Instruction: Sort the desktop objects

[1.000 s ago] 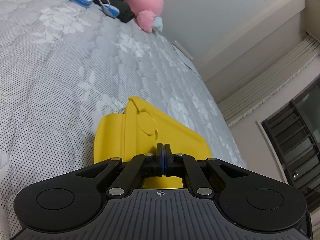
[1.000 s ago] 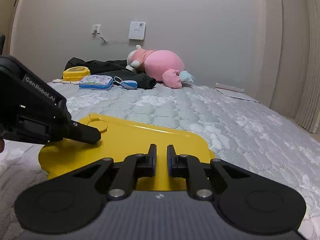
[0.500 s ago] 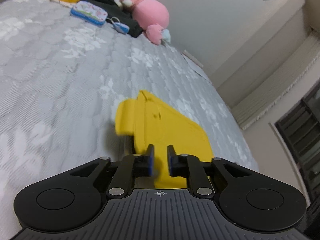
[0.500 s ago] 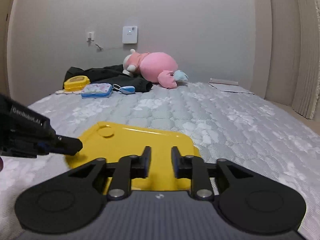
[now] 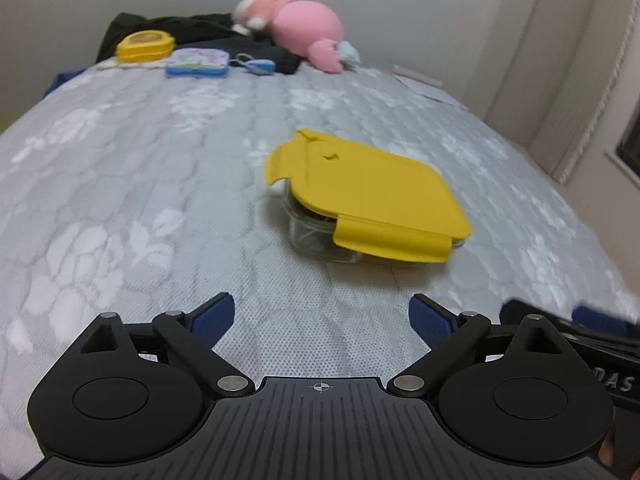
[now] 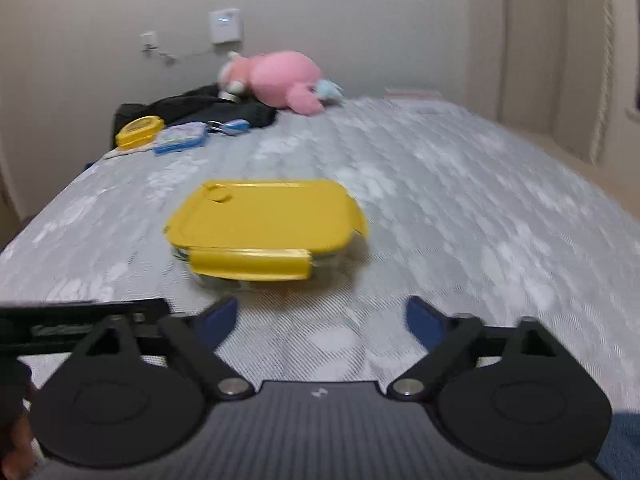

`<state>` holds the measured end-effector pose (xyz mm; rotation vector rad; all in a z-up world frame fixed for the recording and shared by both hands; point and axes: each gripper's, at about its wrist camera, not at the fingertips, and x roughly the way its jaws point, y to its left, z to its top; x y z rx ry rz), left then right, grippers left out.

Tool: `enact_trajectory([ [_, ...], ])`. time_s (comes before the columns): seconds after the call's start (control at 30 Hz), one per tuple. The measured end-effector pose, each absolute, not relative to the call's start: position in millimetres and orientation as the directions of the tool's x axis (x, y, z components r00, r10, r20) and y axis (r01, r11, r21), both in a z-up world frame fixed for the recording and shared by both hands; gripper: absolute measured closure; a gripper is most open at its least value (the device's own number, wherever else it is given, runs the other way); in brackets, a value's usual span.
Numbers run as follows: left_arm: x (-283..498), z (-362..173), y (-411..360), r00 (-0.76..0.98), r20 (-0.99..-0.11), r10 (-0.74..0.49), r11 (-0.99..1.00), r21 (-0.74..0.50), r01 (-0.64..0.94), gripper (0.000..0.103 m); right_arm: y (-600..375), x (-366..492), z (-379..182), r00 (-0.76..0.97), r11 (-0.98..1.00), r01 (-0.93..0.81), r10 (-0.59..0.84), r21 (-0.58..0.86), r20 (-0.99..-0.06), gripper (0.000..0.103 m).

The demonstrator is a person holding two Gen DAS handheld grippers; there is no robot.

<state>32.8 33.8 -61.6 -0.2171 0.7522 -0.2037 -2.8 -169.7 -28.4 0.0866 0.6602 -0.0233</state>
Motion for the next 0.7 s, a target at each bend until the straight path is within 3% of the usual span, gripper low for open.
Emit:
enact_trajectory([
  [0.13,31.0,-64.6,35.2,0.693,-0.688,-0.215,0.966,-0.254,0.048,0.001,-179.2,6.6,-36.8,0.704,0.987,0.063,0.059,0.145,-0.708,0.000],
  [0.33,33.6,-70.4,23.1,0.649,-0.757,-0.074,0.996,-0.088,0.011,0.000,-160.2,5.1,-44.8,0.667,1.000,0.007,0.014,0.025,-0.745,0.000],
  [0.53,31.9,-72.5,13.4,0.620,-0.779,-0.097,0.995,-0.053,0.090,0.000,-157.5,2.7,-43.5,0.662,1.000,0.002,0.004,0.007,-0.749,0.000],
  [0.7,30.1,-71.9,21.6,0.622,-0.773,-0.122,0.992,-0.110,0.058,0.000,-161.3,4.0,-45.9,0.645,0.999,0.016,0.011,0.028,-0.764,0.000],
])
